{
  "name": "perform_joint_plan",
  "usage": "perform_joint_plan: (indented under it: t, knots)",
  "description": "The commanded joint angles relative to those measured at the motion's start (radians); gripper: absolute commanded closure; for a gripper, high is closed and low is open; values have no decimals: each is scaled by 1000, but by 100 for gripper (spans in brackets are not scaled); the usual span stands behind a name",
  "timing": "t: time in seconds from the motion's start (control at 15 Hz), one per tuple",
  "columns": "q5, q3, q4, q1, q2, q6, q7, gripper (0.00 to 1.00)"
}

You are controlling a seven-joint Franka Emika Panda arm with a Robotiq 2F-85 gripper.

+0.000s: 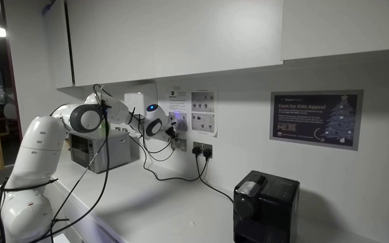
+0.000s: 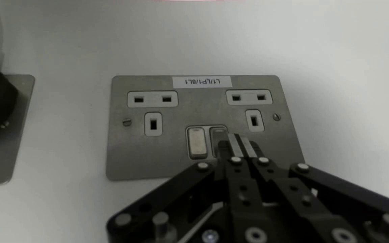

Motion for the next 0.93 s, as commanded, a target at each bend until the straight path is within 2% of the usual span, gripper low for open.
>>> perform_joint_plan:
  t: [0.0, 0.4, 0.87]
  knots:
    - [-13, 5, 62, -3, 20, 46, 23, 100]
    - [-12, 2, 44, -4, 10, 8, 33, 100]
    - [23, 6, -26, -11, -30, -9, 8, 100]
